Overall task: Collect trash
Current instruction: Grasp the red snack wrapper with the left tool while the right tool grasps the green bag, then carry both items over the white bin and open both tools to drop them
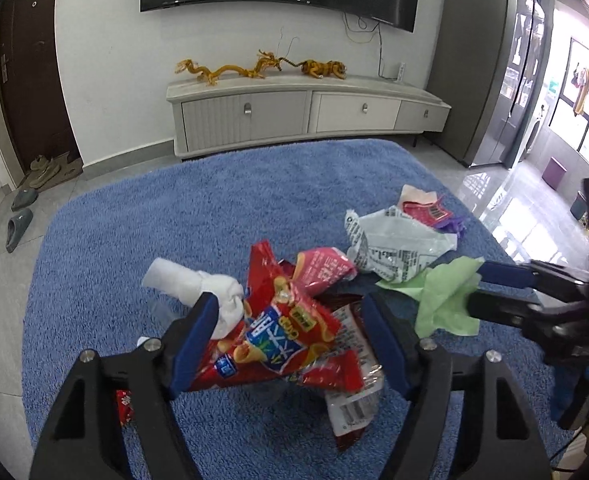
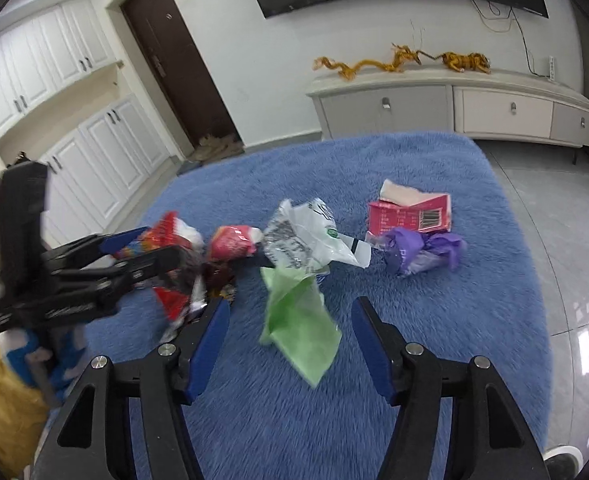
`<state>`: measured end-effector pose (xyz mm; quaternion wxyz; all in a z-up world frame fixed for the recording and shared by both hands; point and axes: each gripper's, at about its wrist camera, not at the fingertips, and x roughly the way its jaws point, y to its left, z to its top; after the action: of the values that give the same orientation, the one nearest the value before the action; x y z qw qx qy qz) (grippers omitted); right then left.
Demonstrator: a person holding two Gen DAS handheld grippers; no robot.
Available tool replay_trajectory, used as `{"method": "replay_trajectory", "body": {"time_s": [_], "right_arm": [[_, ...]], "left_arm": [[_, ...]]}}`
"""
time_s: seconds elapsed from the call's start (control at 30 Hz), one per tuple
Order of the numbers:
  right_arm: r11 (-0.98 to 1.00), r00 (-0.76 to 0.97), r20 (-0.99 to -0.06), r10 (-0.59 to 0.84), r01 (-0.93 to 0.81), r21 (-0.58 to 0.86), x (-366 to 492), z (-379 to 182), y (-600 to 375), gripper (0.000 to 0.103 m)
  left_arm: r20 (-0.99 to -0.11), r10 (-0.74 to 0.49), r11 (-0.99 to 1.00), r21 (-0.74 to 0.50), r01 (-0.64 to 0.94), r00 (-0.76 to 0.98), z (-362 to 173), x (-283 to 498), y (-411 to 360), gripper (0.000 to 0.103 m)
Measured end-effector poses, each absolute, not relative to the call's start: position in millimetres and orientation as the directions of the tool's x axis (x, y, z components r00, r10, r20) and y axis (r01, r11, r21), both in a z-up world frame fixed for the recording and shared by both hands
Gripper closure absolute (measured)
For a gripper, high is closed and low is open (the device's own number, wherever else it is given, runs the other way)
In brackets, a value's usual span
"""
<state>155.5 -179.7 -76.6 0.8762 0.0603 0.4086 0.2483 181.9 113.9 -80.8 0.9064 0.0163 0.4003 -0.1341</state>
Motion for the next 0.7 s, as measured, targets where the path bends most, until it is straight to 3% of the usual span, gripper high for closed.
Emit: {"method": "replay_trajectory", "body": {"time_s": [0.1,0.13,0.23,0.33,0.7], "right_arm": [[0.872,0.522,-0.703,0.483,-0.359,0.333,168,-91,-176,0.046],[0.875,0.52,-0.708,0.478,-0.353,0.332,169,-95,-176,0.059],[0.861,0.509,-0.698,0.504,-0.362,0.358,164,-97,-181,0.072],[0.865,0.525,-0.692,0.496,-0.372,0.337,154,-92,-184,0.076],[0.833,0.564,-0.615,0.551,-0.408,0.372,94,-59,-204,0.077]], "left_arm": [[-0.742,-0.24,0.963,-0.101,0.25,0.626,-86,182,118,0.054],[-0.741,-0.247,0.962,-0.113,0.247,0.624,-87,181,120,0.062],[-0.731,-0.28,0.957,-0.157,0.245,0.622,-86,178,126,0.073],[-0.709,-0.302,0.951,-0.179,0.252,0.637,-78,170,127,0.077],[-0.615,-0.378,0.926,-0.256,0.278,0.692,-26,112,144,0.077]]}}
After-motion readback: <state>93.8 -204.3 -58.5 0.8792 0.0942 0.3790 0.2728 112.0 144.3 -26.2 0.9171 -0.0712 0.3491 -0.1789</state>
